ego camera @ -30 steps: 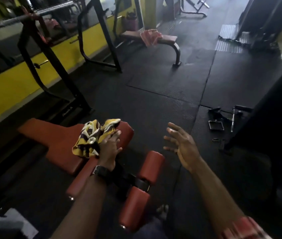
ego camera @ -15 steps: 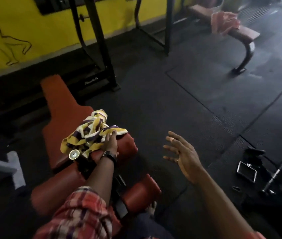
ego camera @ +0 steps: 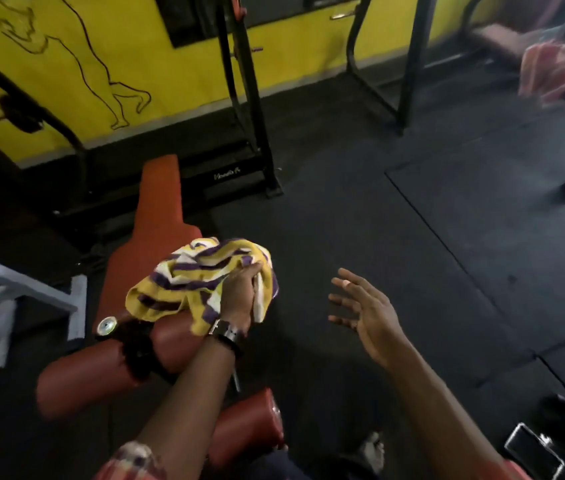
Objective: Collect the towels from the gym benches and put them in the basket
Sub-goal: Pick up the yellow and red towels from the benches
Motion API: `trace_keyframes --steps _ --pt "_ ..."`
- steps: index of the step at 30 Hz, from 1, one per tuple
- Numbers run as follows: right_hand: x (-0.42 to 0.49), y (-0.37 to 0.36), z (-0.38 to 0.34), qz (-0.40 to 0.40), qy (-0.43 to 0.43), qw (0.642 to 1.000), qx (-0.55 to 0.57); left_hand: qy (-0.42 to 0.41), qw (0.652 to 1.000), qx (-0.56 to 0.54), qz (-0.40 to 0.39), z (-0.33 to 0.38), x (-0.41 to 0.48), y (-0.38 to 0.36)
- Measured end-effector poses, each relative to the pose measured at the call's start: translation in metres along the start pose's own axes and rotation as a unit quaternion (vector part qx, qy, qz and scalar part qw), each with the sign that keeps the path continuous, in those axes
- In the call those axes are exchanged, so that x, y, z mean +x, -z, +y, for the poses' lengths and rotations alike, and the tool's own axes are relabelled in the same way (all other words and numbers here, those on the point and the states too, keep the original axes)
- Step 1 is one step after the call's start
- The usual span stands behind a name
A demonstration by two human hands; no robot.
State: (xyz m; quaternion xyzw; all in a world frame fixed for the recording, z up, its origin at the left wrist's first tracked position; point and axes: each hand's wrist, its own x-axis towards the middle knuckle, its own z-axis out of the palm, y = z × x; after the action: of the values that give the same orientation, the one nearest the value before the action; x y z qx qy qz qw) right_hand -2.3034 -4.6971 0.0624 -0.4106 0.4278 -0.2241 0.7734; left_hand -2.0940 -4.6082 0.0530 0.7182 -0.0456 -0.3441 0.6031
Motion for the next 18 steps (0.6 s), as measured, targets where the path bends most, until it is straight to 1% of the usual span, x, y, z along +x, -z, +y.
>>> trace_keyframes --steps 1,3,6,8,11,13,15,17,18 --pt "0.002 0.018 -0.016 -0.010 0.008 1.000 -0.003 -0.020 1.000 -0.011 -0.003 0.014 -0.014 -0.027" --pt "0.011 0.042 -0.040 -0.015 0.019 1.000 -0.017 -0.029 0.999 -0.022 -0.036 0.035 -0.034 -0.068" --pt "0.025 0.076 -0.075 -0.012 0.046 0.997 -0.058 0.003 0.991 -0.050 -0.125 0.063 -0.063 -0.130" --pt "0.037 0.099 -0.095 -0.028 0.060 0.993 -0.098 0.024 0.981 -0.047 -0.188 0.082 -0.081 -0.168" --pt "0.057 0.124 -0.117 -0.053 0.073 0.986 -0.138 0.013 0.963 -0.061 -0.261 0.107 -0.097 -0.212" --pt "0.074 0.138 -0.131 -0.066 0.090 0.984 -0.140 0.014 0.953 -0.073 -0.293 0.119 -0.099 -0.244" --pt "0.091 0.154 -0.144 -0.082 0.116 0.982 -0.124 0.007 0.948 -0.076 -0.307 0.129 -0.095 -0.276" --pt "0.112 0.174 -0.160 -0.048 0.120 0.985 -0.118 0.004 0.943 -0.076 -0.324 0.139 -0.080 -0.311" --pt "0.124 0.184 -0.169 -0.017 0.118 0.986 -0.113 0.004 0.939 -0.081 -0.335 0.145 -0.072 -0.327"
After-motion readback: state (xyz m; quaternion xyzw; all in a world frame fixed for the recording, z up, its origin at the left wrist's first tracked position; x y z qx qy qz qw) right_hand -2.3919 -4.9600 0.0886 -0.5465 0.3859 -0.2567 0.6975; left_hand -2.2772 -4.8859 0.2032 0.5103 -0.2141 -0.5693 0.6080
